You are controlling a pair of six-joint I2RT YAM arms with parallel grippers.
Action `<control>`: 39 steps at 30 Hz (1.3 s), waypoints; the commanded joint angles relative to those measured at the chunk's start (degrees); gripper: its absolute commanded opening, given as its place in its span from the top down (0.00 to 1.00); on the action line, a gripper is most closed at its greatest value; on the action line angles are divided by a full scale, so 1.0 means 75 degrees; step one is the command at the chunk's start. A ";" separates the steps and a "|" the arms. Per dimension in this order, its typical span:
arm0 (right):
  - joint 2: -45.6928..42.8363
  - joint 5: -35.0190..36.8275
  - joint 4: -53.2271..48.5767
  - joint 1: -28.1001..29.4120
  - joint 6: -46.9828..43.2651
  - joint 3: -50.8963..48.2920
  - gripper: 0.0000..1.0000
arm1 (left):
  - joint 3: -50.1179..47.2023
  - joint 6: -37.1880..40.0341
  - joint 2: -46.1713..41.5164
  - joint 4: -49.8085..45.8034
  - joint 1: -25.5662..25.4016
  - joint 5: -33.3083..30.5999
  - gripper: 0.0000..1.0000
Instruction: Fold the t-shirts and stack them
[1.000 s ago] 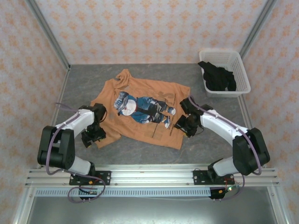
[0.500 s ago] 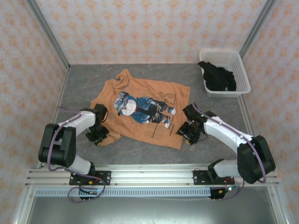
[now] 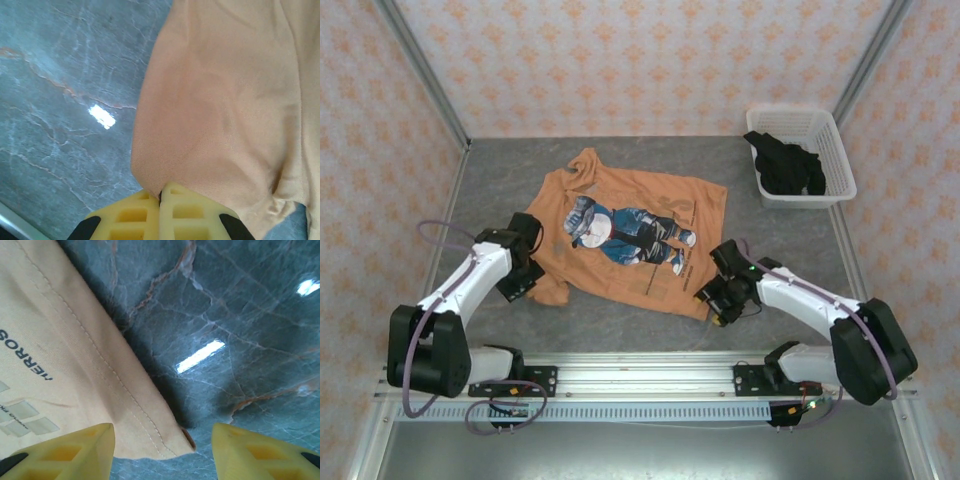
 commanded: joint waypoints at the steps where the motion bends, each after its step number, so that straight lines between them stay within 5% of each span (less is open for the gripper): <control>1: 0.0208 0.0091 0.0359 0.0241 0.0542 0.0037 0.46 | 0.0102 0.0011 -0.0083 -0.0549 -0.0046 -0.0437 1.00; 8: 0.0295 0.0287 0.0146 0.0673 0.0903 0.0119 0.47 | 0.0147 0.0010 -0.0248 -0.0622 -0.0055 -0.0523 1.00; 15: 0.0678 0.1471 -0.0815 0.0526 0.0067 0.0802 0.85 | 0.0262 0.0008 -0.0411 -0.0676 -0.0098 -0.0669 1.00; 21: 0.1023 0.1971 -0.1825 0.0122 -0.0912 0.1802 0.94 | 0.0423 0.0037 -0.0511 -0.0777 -0.0208 -0.0840 1.00; 39: 0.1938 0.2003 -0.1678 -0.0706 -0.1811 0.2489 0.97 | 0.0681 0.0060 -0.0331 -0.0731 -0.0461 -0.0931 1.00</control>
